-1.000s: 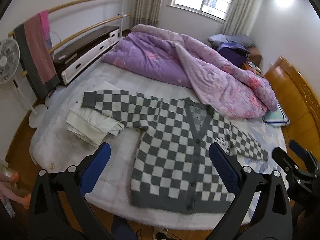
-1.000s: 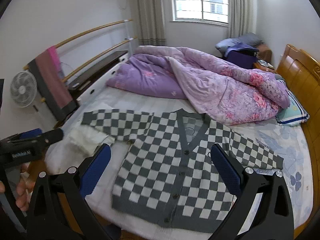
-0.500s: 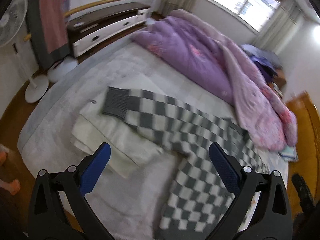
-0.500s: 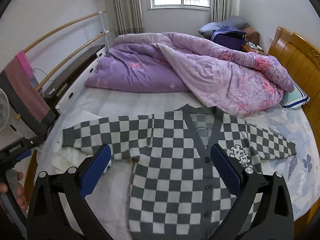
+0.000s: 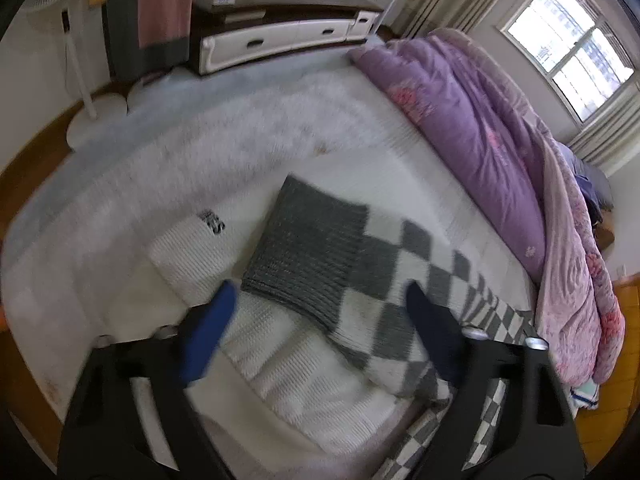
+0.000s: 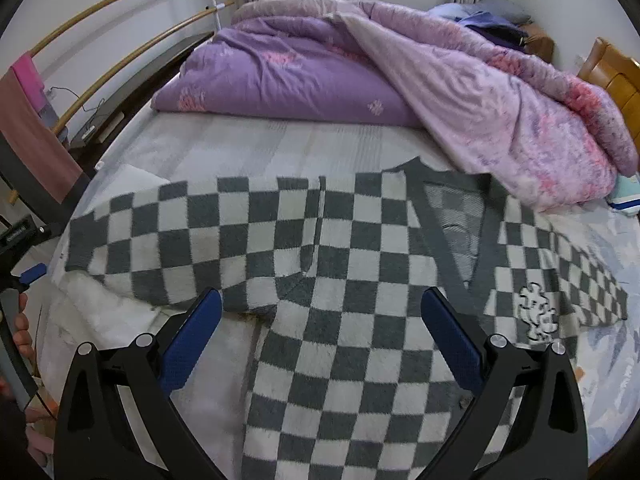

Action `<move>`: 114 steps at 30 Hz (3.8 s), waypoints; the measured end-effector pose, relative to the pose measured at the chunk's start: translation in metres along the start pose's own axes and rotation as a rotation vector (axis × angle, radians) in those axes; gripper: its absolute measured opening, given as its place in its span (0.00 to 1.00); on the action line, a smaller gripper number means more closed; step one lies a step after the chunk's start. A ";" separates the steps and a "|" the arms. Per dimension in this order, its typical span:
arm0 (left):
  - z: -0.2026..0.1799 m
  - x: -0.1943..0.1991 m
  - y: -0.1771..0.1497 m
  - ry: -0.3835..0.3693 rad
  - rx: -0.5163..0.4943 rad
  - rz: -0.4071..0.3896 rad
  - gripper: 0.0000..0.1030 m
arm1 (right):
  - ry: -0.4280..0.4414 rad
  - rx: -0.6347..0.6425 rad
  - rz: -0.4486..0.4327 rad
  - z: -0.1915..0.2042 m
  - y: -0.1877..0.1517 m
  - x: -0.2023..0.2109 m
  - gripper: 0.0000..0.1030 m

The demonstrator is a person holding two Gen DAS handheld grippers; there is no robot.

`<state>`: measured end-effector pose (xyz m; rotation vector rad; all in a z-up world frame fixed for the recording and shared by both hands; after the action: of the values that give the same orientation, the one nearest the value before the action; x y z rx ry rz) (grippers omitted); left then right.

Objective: Fold large clothes

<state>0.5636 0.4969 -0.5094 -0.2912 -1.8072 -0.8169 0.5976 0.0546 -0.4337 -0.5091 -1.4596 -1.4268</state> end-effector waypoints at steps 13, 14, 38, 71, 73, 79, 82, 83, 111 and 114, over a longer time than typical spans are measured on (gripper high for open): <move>0.019 -0.031 0.006 0.010 0.064 -0.015 0.22 | 0.088 -0.111 0.094 -0.035 -0.010 -0.103 0.72; 0.015 -0.020 0.011 0.002 0.047 -0.041 0.19 | 0.110 -0.125 0.109 -0.035 -0.012 -0.110 0.64; -0.314 0.150 -0.068 -0.414 -0.434 -0.285 0.13 | 0.331 -0.313 0.011 -0.158 -0.014 -0.075 0.22; -0.604 -0.022 -0.487 -0.337 -0.916 0.095 0.69 | -0.063 -1.124 -0.309 -0.713 -0.236 0.087 0.66; -0.590 -0.025 -0.468 -0.297 -0.901 0.049 0.69 | -0.054 -1.146 -0.300 -0.716 -0.237 0.074 0.66; -0.516 -0.078 -0.429 -0.094 -0.826 0.129 0.69 | -0.005 -1.162 -0.355 -0.725 -0.239 0.047 0.68; -0.478 -0.109 -0.426 0.000 -0.830 0.224 0.69 | 0.042 -1.196 -0.430 -0.731 -0.237 0.043 0.73; -0.472 -0.113 -0.423 -0.034 -0.814 0.243 0.69 | 0.048 -1.186 -0.430 -0.731 -0.236 0.041 0.74; -0.381 -0.048 -0.304 -0.133 -0.573 0.195 0.72 | 0.233 -0.124 0.159 -0.264 -0.095 -0.098 0.26; -0.372 -0.048 -0.301 -0.140 -0.558 0.197 0.73 | 0.250 -0.150 0.084 -0.265 -0.092 -0.077 0.34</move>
<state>0.6882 0.0411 -0.6012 -0.8906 -1.6134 -1.1710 0.6460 -0.1832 -0.5942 -0.4611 -1.1274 -1.4818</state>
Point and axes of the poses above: each gripper's, at about its wrist camera, not at the fingertips, and x roughly against the way its jaws point, z to its left, y to its top, the point moved 9 cm from there along -x, roughly the way its jaws point, and after that the axes turned 9 degrees about y, right-handed, at the moved point
